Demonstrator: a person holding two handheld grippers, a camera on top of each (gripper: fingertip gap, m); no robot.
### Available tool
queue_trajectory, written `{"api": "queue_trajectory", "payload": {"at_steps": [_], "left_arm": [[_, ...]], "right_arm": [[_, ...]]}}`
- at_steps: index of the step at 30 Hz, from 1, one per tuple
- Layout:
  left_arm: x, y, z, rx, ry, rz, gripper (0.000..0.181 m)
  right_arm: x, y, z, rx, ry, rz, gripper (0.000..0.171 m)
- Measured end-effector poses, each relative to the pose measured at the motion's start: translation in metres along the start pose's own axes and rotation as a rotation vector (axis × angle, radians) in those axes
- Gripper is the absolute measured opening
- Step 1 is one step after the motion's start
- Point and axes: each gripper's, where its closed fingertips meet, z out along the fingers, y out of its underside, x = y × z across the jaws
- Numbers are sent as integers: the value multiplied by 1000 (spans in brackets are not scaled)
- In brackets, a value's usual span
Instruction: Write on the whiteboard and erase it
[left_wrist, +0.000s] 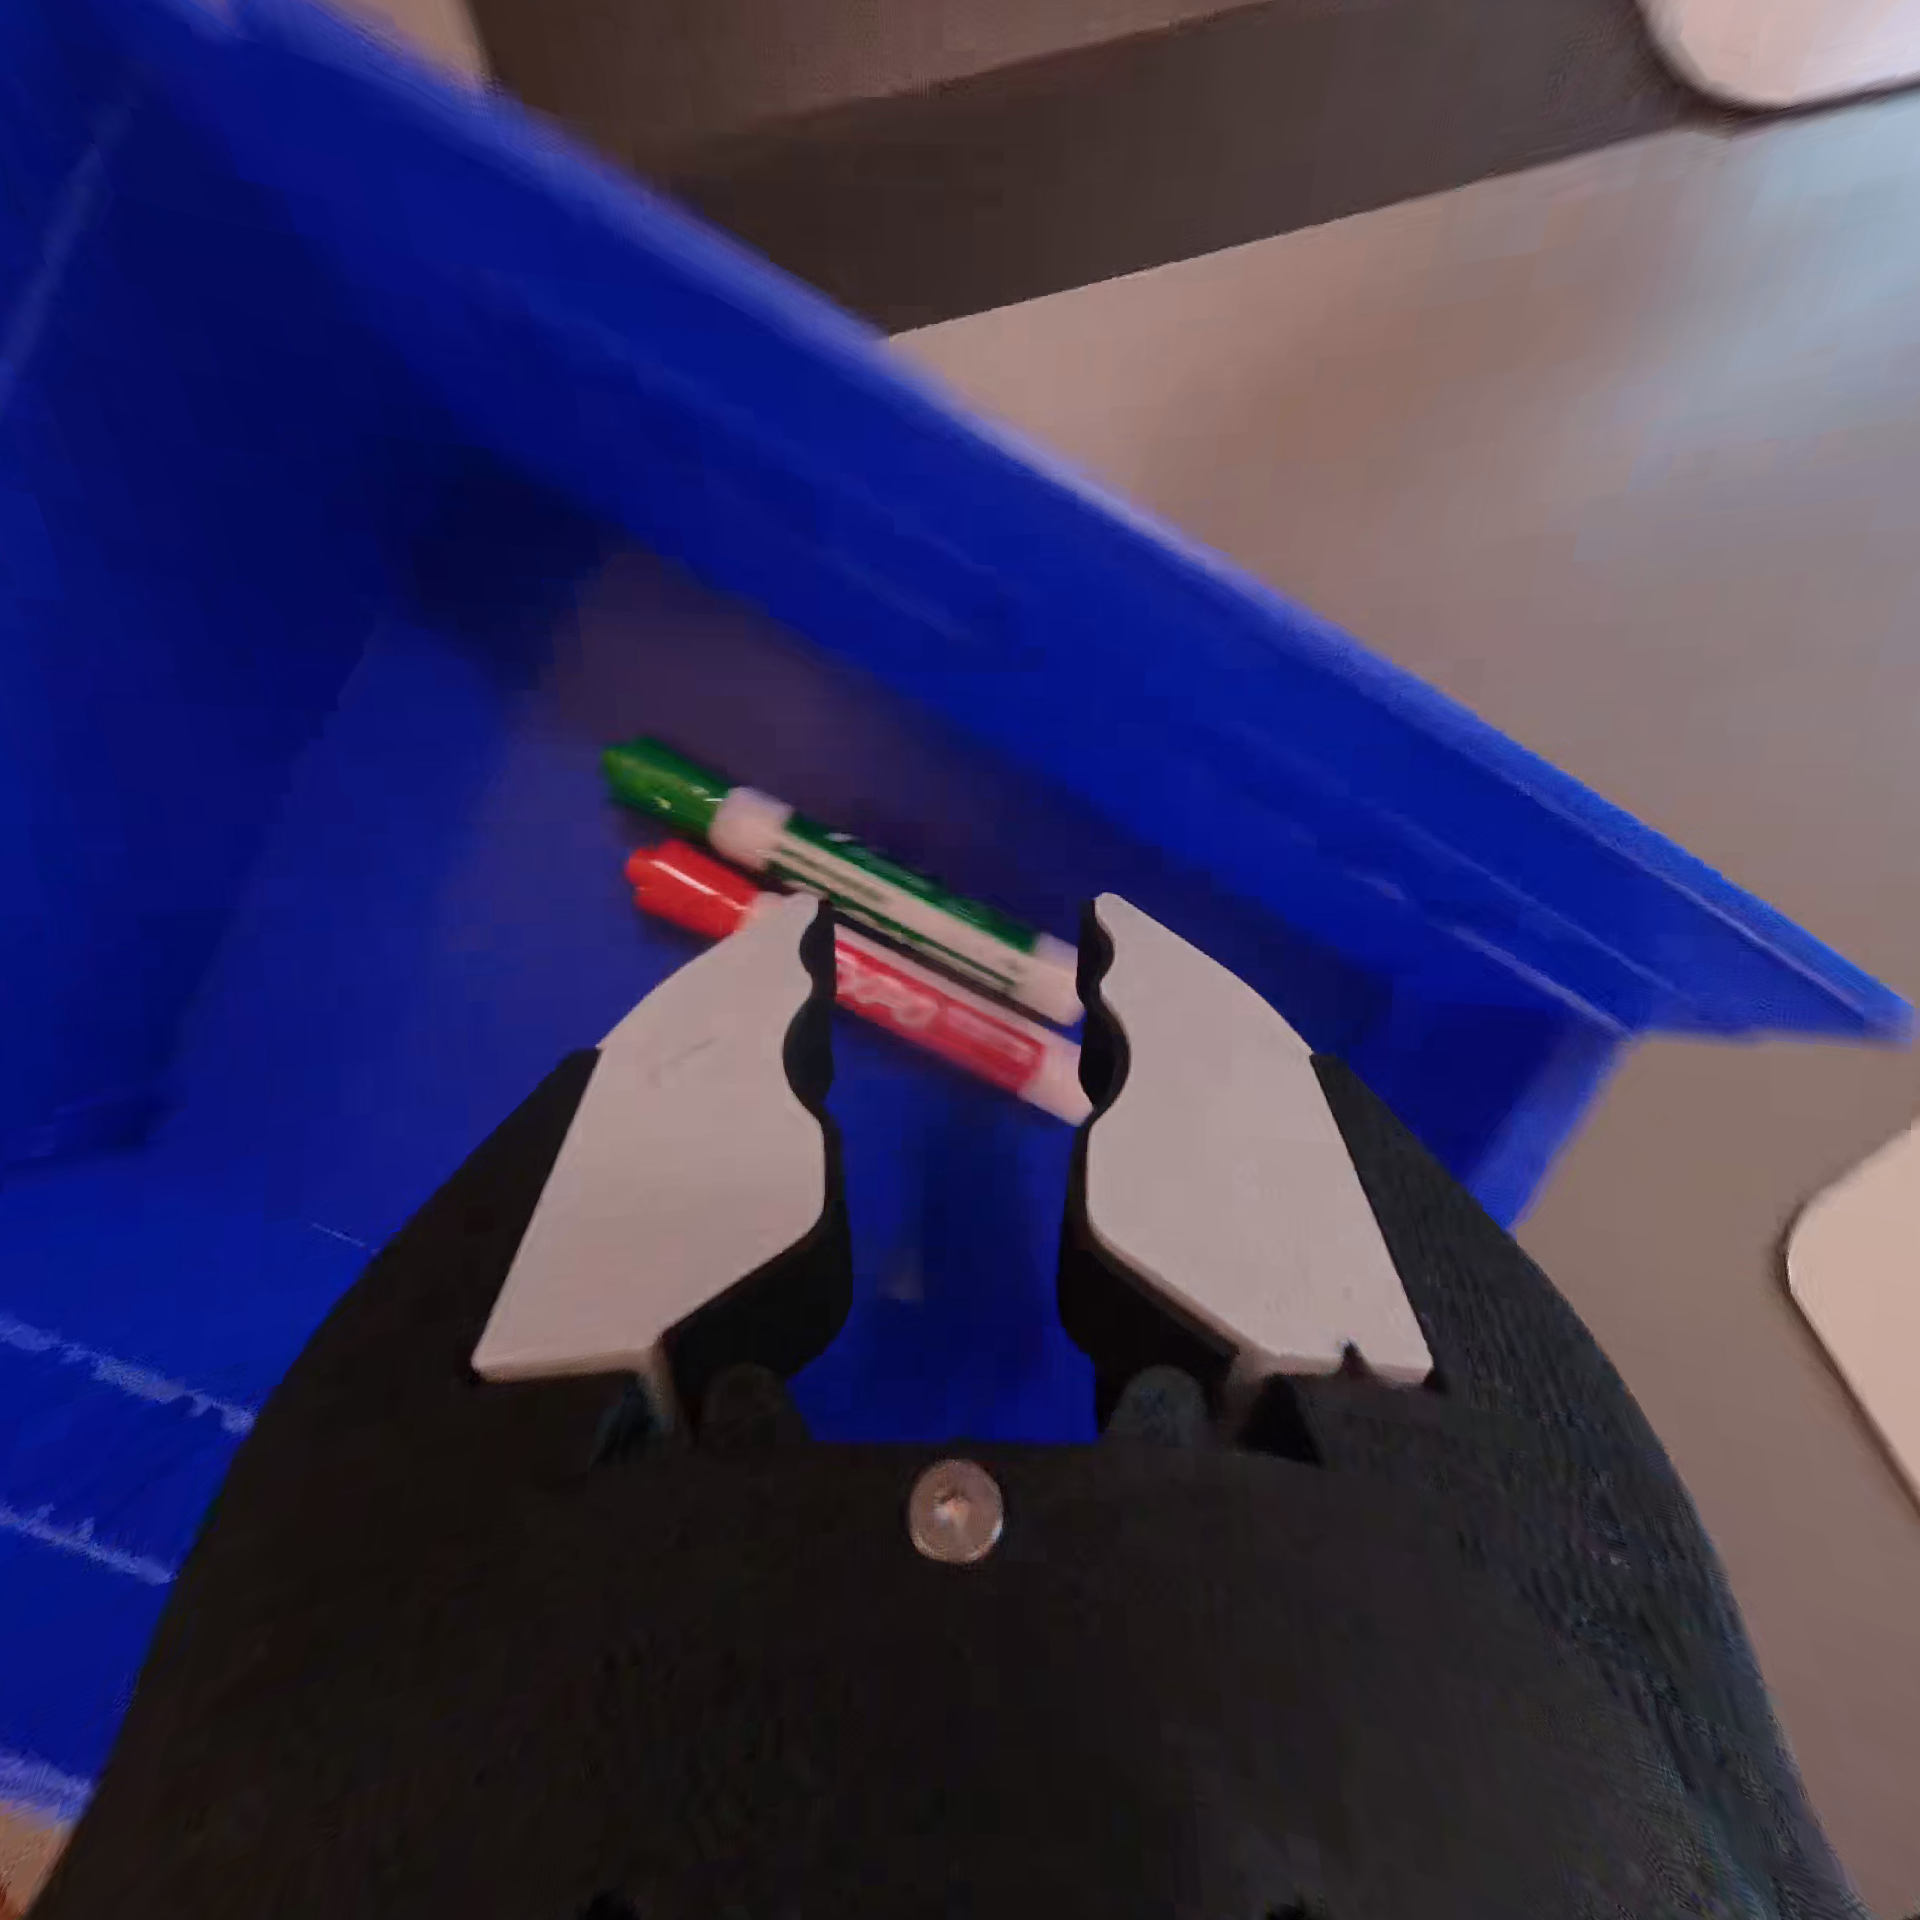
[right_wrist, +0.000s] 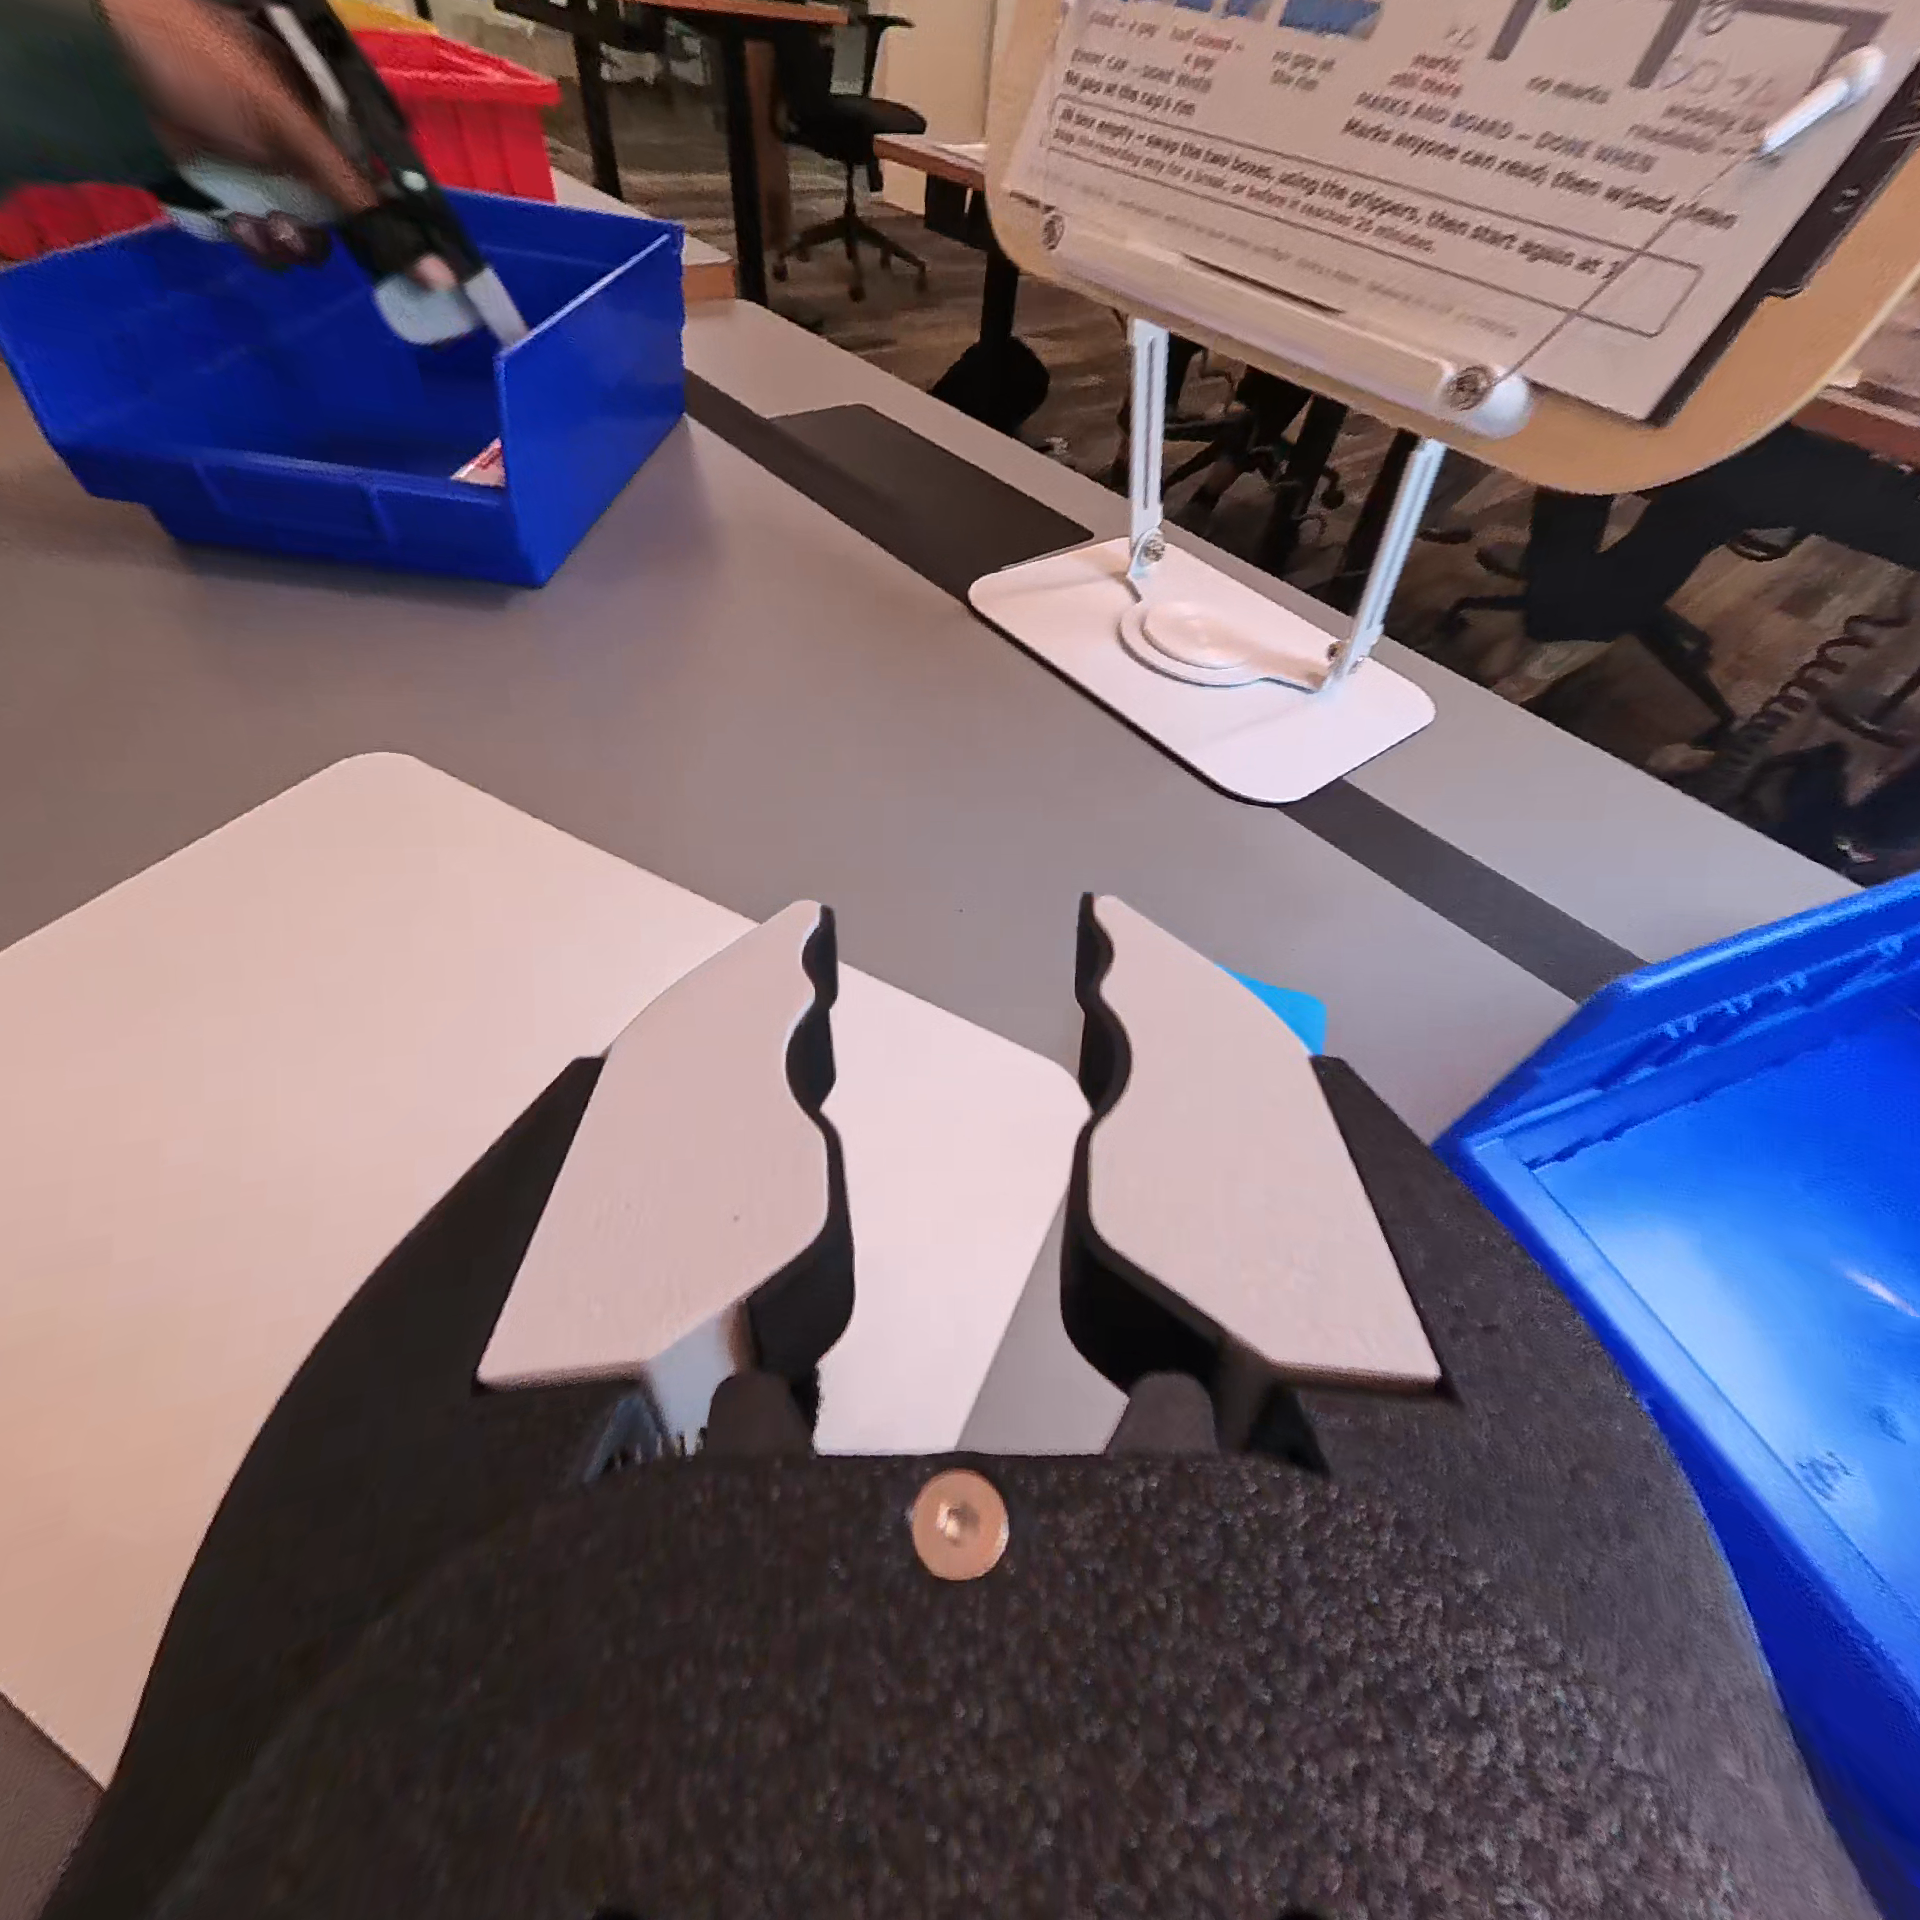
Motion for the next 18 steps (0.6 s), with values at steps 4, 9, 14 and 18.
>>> {"api": "queue_trajectory", "payload": {"at_steps": [4,9,14,18], "left_arm": [[-26,14,25,-170,-60,-117,43],[-26,21,30,-206,-72,-132,36],[-29,28,32,-284,-158,-55,37],[-14,3,29,-202,-139,-30,32]], "right_arm": [[-9,5,3,-14,-22,-18,44],[-13,5,2,-6,-46,-14,42],[-20,8,4,-22,-54,-49,42],[-22,6,2,-20,-53,-61,41]]}}
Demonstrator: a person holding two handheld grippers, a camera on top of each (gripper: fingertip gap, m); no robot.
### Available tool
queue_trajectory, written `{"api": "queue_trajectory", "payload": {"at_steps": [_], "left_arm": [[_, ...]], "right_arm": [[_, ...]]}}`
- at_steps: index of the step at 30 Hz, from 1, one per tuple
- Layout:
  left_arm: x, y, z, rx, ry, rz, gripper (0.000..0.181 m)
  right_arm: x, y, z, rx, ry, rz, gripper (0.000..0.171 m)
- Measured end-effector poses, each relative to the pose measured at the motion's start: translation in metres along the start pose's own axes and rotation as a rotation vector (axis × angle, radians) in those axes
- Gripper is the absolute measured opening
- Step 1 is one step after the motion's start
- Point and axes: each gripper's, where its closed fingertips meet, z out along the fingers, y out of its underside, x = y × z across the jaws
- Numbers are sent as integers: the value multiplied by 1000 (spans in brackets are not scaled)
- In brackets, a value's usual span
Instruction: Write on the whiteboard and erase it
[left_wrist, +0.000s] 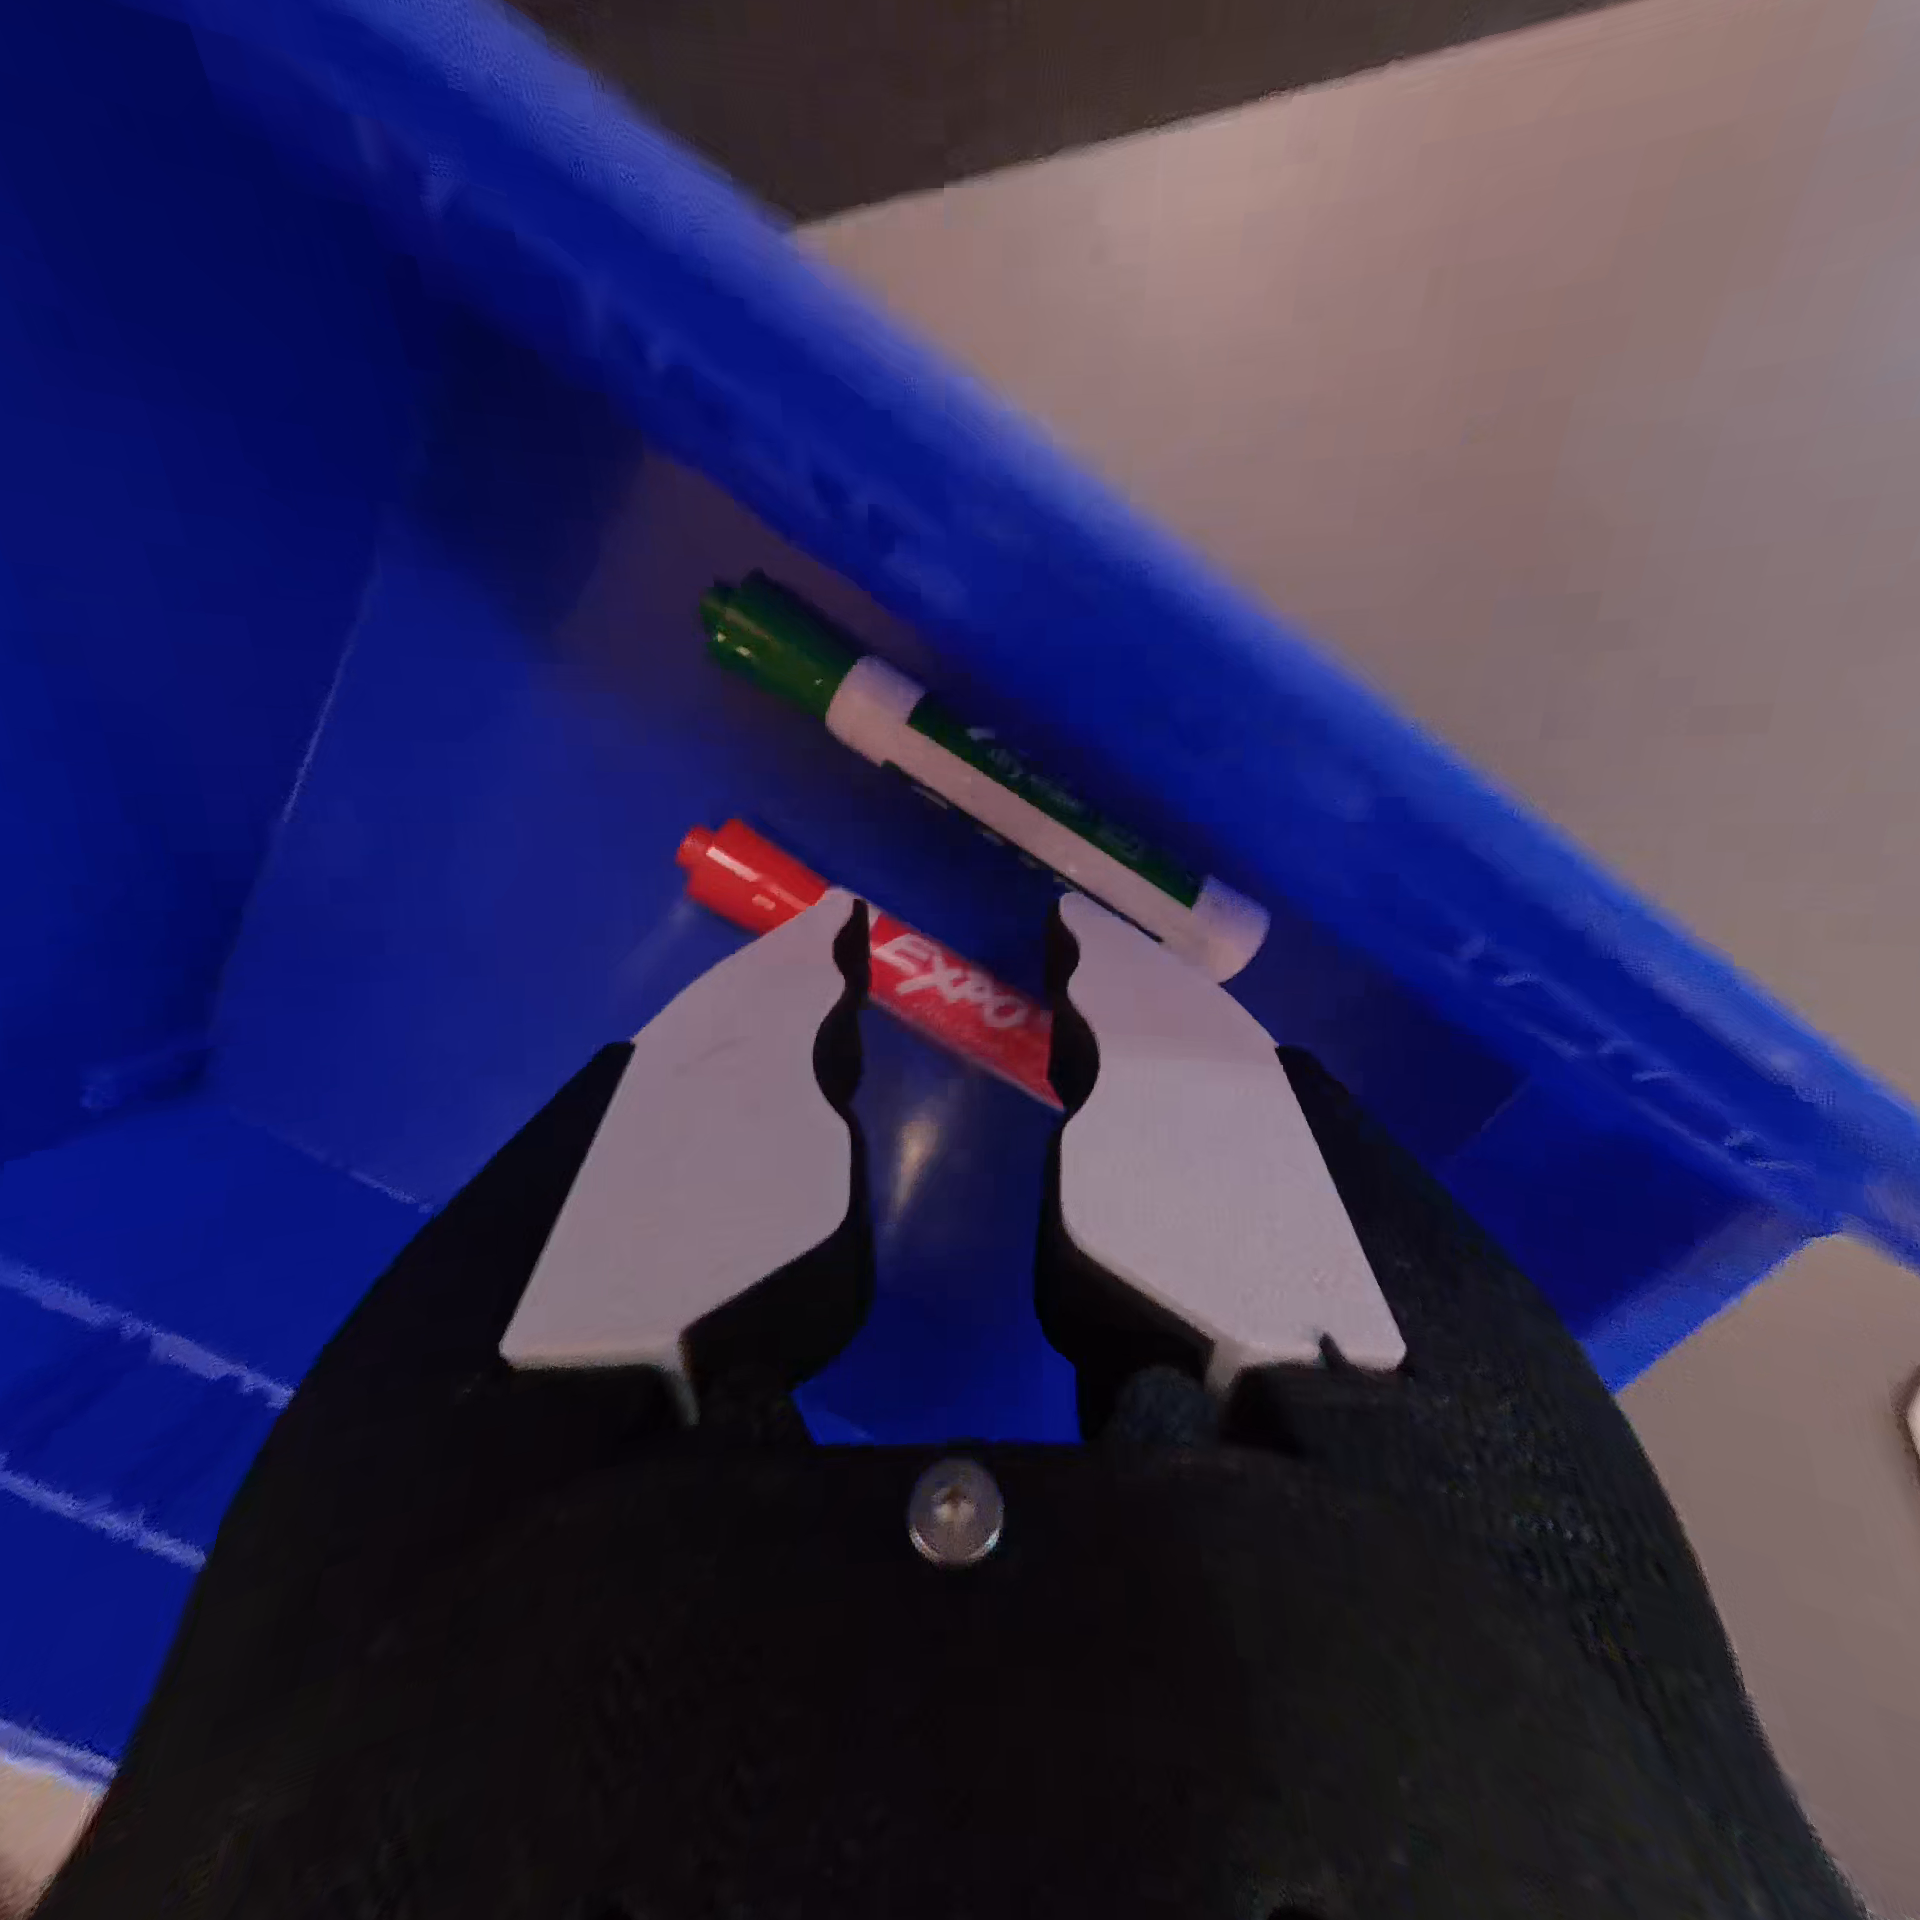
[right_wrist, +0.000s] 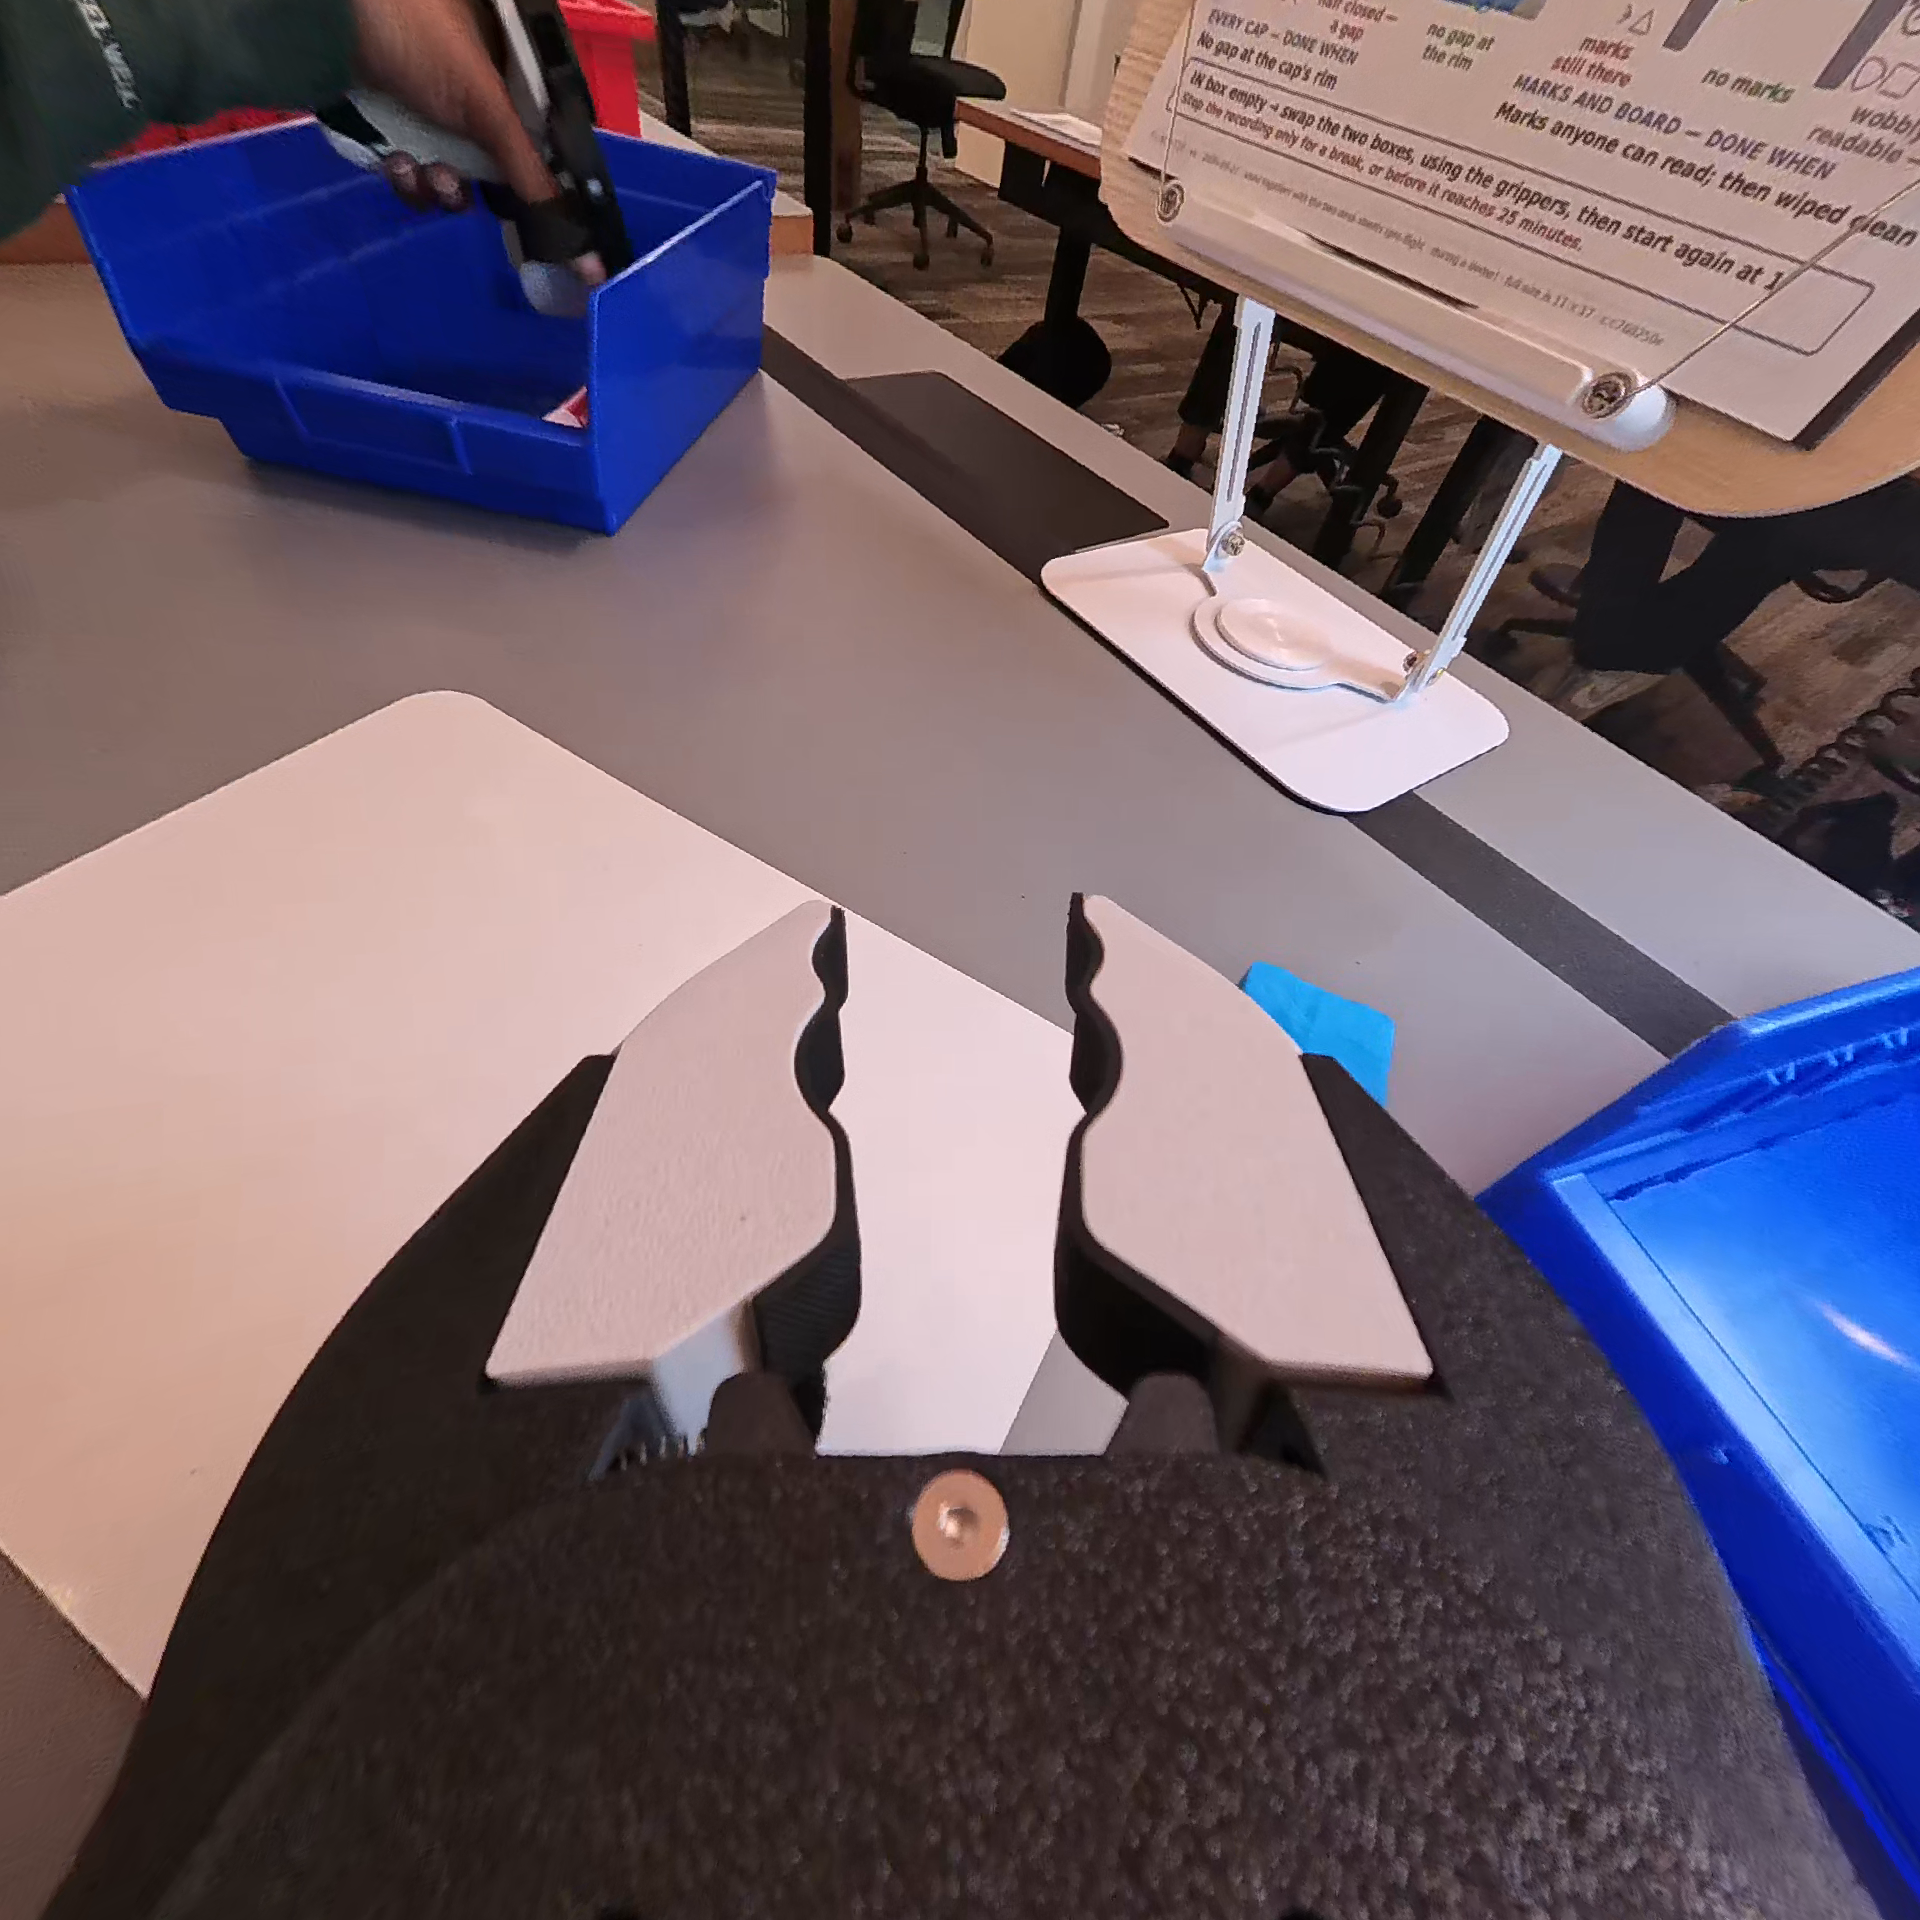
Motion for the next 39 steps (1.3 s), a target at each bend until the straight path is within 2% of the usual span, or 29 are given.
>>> {"api": "queue_trajectory", "payload": {"at_steps": [4,5,10,14,18,21,26,33,34,36,39], "left_arm": [[23,-9,12,-3,132,-57,33],[24,-12,14,3,156,-76,30],[22,-21,20,61,245,-200,36],[17,-17,18,34,217,-182,42],[-4,-6,12,-31,116,-138,32],[-1,-12,7,9,169,-163,36],[-8,1,26,-72,90,-152,40],[-16,4,26,-82,39,-66,27],[-20,8,24,-92,12,-30,20],[-24,10,16,-77,-20,24,19],[-22,0,-14,31,-38,87,19]], "right_arm": [[-1,2,0,-5,-6,4,40],[-2,2,1,-8,-7,1,40],[-6,7,4,-29,-27,-8,39],[-8,12,6,-51,-29,-23,39],[-6,11,5,-48,-20,-26,38],[-6,10,4,-44,-22,-21,38],[-7,14,6,-58,-27,-26,38],[-4,17,6,-62,-11,-34,36],[-3,16,6,-58,-5,-43,36],[-1,13,4,-40,12,-59,36],[0,5,2,9,21,-53,36]]}}
